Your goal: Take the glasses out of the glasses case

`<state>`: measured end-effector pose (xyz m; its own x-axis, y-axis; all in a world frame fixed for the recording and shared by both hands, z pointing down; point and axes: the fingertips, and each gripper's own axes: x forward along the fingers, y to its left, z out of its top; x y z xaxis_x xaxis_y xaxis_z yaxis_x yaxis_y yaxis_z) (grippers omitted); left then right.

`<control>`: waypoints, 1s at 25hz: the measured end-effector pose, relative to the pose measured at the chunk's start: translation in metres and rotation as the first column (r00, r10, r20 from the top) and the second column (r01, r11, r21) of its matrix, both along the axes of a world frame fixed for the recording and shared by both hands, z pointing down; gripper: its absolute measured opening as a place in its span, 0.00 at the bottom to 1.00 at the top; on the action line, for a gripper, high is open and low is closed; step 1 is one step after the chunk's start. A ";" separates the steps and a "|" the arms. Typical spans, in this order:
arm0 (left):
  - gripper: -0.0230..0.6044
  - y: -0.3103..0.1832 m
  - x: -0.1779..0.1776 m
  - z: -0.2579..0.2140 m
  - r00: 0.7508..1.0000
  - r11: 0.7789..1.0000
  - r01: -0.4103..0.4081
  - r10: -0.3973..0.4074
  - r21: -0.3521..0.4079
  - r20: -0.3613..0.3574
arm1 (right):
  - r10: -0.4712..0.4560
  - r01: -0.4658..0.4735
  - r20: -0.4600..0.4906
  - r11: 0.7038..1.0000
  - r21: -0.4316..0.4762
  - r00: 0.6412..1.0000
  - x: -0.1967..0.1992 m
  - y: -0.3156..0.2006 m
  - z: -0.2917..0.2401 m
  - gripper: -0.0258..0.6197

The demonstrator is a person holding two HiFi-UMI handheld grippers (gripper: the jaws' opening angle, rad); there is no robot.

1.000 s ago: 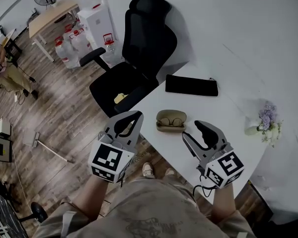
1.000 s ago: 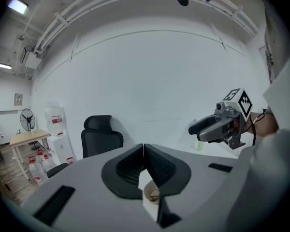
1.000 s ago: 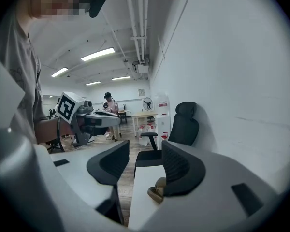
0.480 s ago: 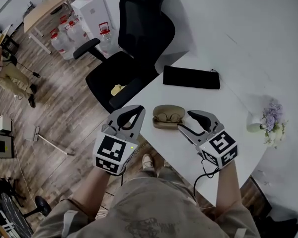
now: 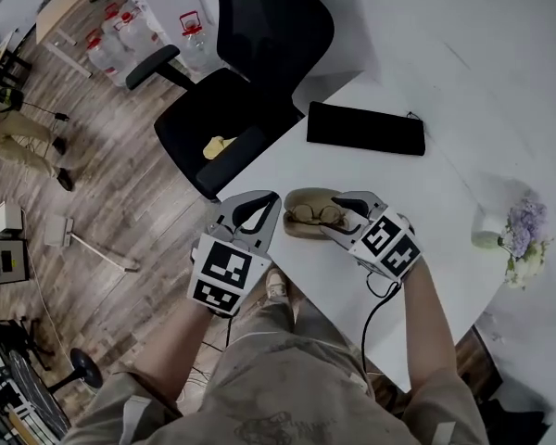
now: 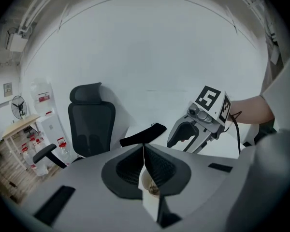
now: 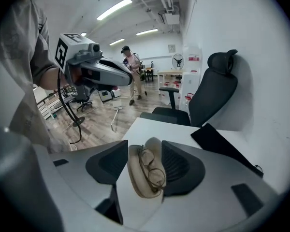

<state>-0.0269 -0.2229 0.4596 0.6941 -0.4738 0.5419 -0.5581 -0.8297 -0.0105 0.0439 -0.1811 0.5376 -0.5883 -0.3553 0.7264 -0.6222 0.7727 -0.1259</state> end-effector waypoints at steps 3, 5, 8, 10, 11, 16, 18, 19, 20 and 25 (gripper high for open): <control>0.07 0.000 0.005 0.027 0.999 0.999 -0.005 0.006 -0.038 0.034 | -0.035 0.033 -0.034 0.997 -0.069 0.999 0.001 0.001 0.032 0.40; 0.07 -0.001 0.007 0.042 0.999 0.998 -0.004 0.007 -0.064 0.050 | -0.062 0.055 -0.061 0.993 -0.107 0.996 0.003 0.002 0.052 0.40; 0.07 0.001 0.007 0.066 0.996 0.996 0.003 0.005 -0.093 0.084 | -0.095 0.081 -0.090 0.985 -0.152 0.991 0.005 0.003 0.077 0.40; 0.07 0.004 0.004 0.082 0.992 0.994 0.009 0.005 -0.107 0.125 | -0.120 0.099 -0.116 0.979 -0.177 0.986 0.007 0.006 0.093 0.41; 0.07 0.006 0.003 0.089 0.991 0.993 0.010 0.006 -0.118 0.137 | -0.132 0.106 -0.128 0.976 -0.190 0.983 0.008 0.007 0.101 0.42; 0.07 0.017 0.005 0.114 0.996 0.973 0.033 -0.012 -0.230 0.090 | -0.174 0.130 -0.185 0.965 -0.229 0.967 0.010 0.010 0.130 0.45; 0.07 0.020 0.004 0.120 0.995 0.969 0.037 -0.013 -0.245 0.099 | -0.187 0.142 -0.188 0.962 -0.233 0.964 0.008 0.012 0.136 0.45; 0.07 0.021 0.004 0.122 0.995 0.967 0.039 -0.014 -0.251 0.100 | -0.193 0.147 -0.192 0.962 -0.230 0.962 0.006 0.013 0.139 0.45; 0.07 0.022 0.003 0.124 0.995 0.966 0.041 -0.016 -0.257 0.100 | -0.198 0.152 -0.202 0.963 -0.223 0.959 0.005 0.012 0.141 0.46; 0.07 0.027 0.000 0.131 0.994 0.960 0.056 -0.028 -0.275 0.103 | -0.265 0.213 -0.295 0.957 -0.195 0.918 0.000 0.017 0.146 0.45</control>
